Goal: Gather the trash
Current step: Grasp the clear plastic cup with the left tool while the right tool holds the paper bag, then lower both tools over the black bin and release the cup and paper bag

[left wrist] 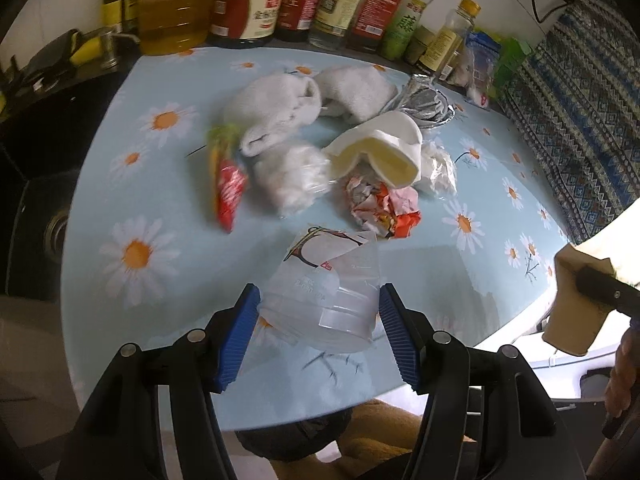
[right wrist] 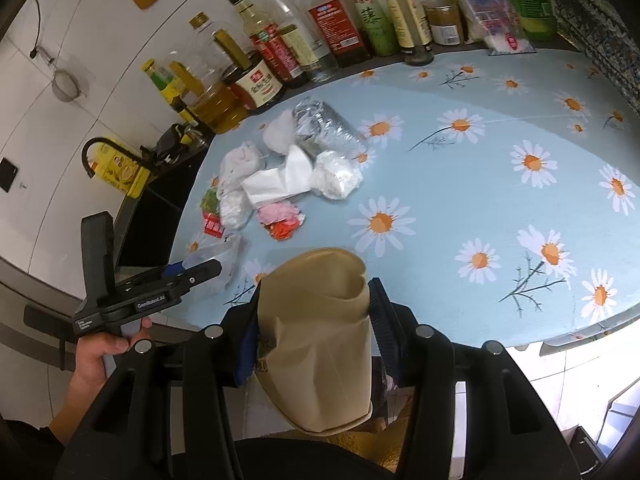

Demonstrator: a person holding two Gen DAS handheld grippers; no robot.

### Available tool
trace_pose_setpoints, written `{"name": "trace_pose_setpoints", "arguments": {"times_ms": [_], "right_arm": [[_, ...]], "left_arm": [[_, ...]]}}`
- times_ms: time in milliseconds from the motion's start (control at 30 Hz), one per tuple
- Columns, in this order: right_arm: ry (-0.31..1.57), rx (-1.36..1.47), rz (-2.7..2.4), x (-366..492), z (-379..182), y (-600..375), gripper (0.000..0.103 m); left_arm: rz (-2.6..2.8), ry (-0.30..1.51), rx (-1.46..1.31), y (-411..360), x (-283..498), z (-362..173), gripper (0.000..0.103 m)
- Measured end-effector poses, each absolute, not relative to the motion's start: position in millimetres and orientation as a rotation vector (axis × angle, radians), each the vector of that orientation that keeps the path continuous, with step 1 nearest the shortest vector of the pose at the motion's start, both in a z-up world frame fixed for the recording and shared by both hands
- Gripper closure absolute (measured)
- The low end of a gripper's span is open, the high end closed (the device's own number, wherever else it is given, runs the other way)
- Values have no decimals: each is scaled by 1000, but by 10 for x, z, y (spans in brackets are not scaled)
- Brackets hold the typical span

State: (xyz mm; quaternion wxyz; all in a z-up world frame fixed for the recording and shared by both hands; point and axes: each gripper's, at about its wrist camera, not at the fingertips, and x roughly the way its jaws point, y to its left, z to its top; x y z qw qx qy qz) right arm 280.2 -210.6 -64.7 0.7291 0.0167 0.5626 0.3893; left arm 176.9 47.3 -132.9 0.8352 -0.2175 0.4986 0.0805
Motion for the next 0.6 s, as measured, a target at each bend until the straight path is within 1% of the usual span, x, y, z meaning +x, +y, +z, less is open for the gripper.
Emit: {"name": "trace_pose_setpoints", "arguments": {"times_ms": [233, 600], "right_arm": [[1256, 0, 927, 2645, -703, -1853, 53], [1315, -57, 1008, 2240, -913, -1551, 53]], "left_arm": [[208, 1034, -460, 442, 1431, -1237, 44], [242, 1038, -509, 431, 843, -1259, 44]]}}
